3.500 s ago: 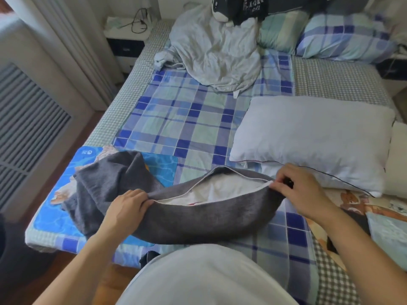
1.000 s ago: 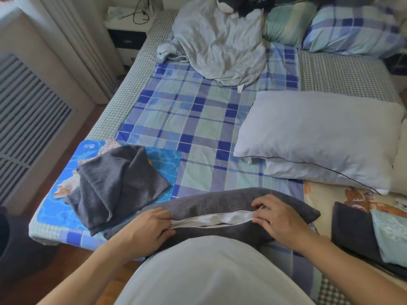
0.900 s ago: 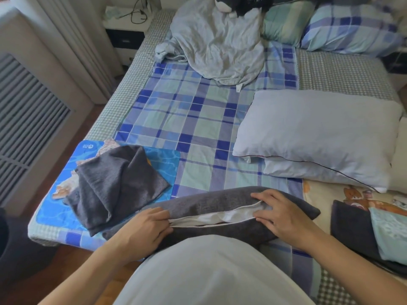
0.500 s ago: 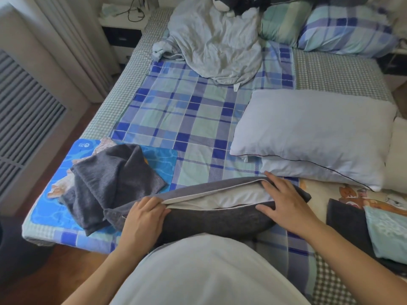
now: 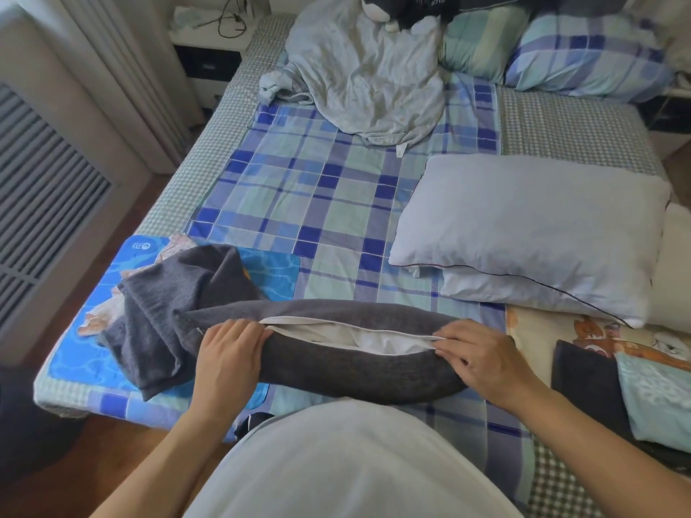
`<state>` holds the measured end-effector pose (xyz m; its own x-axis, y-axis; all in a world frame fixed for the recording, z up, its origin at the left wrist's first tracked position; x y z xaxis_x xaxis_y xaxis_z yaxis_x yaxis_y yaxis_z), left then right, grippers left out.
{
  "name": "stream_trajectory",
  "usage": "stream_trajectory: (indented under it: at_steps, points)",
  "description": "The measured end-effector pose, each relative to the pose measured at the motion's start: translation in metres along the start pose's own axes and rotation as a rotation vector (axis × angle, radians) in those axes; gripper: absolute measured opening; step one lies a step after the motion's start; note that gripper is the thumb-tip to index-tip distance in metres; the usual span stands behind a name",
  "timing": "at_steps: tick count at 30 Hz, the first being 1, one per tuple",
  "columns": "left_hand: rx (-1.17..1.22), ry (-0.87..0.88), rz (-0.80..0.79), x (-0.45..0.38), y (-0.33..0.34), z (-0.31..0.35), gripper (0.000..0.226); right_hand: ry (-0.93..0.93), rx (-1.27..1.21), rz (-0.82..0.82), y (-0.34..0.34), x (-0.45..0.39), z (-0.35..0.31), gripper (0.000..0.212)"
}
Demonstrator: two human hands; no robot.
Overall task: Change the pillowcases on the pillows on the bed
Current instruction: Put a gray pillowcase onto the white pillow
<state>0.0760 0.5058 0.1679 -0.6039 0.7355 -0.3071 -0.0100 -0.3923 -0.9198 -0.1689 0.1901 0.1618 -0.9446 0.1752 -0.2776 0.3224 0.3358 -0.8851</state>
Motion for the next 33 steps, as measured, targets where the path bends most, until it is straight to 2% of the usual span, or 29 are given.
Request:
stream_trajectory:
  at_steps: [4, 7, 9, 12, 14, 21, 26, 28, 30, 33]
  points:
    - [-0.039, -0.047, -0.103, -0.010, 0.005, -0.009, 0.029, 0.098, 0.019, -0.401, 0.015, 0.001, -0.015, 0.052]
    - [-0.043, -0.053, -0.140, -0.014, 0.009, -0.011, 0.028, 0.126, 0.062, -0.491, 0.028, -0.015, -0.038, 0.061]
    - [-0.029, -0.085, -0.150, -0.016, 0.010, -0.010, 0.028, 0.199, 0.076, -0.505, 0.036, -0.032, -0.054, 0.055]
    - [0.000, -0.128, -0.123, -0.018, 0.008, -0.008, 0.027, 0.199, 0.052, -0.482, 0.042, -0.049, -0.066, 0.029]
    - [0.016, -0.107, -0.087, -0.018, 0.004, -0.010, 0.026, 0.216, 0.012, -0.435, 0.036, -0.050, -0.059, 0.028]
    - [0.027, 0.178, -0.055, -0.032, -0.002, 0.008, 0.022, 0.421, -0.183, -0.272, 0.027, -0.049, -0.017, 0.015]
    - [0.080, 0.115, -0.152, -0.028, 0.010, 0.005, 0.031, 0.630, -0.391, -0.240, 0.046, -0.056, -0.018, 0.021]
    - [0.162, 0.031, -0.123, -0.024, 0.011, 0.000, 0.031, 0.715, -0.530, -0.183, 0.049, -0.059, -0.021, 0.022]
    - [0.219, -0.015, -0.062, -0.019, 0.009, 0.000, 0.031, 0.861, -0.810, -0.089, 0.045, -0.062, -0.023, 0.023]
    - [0.204, 0.064, -0.037, -0.016, 0.007, 0.017, 0.031, 1.074, -1.183, 0.089, 0.042, -0.060, -0.023, 0.026]
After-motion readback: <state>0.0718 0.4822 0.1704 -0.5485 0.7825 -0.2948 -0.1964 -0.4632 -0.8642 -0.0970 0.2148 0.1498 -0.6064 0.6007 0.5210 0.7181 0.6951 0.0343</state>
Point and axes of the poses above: each hand's wrist, its own x-axis away from the middle knuckle, its own y-axis out of the palm, z = x × y, the point moved 2 cm from there along -x, towards the middle knuckle, and after that the axes turned 2 degrees about y, right-handed, at the moved point
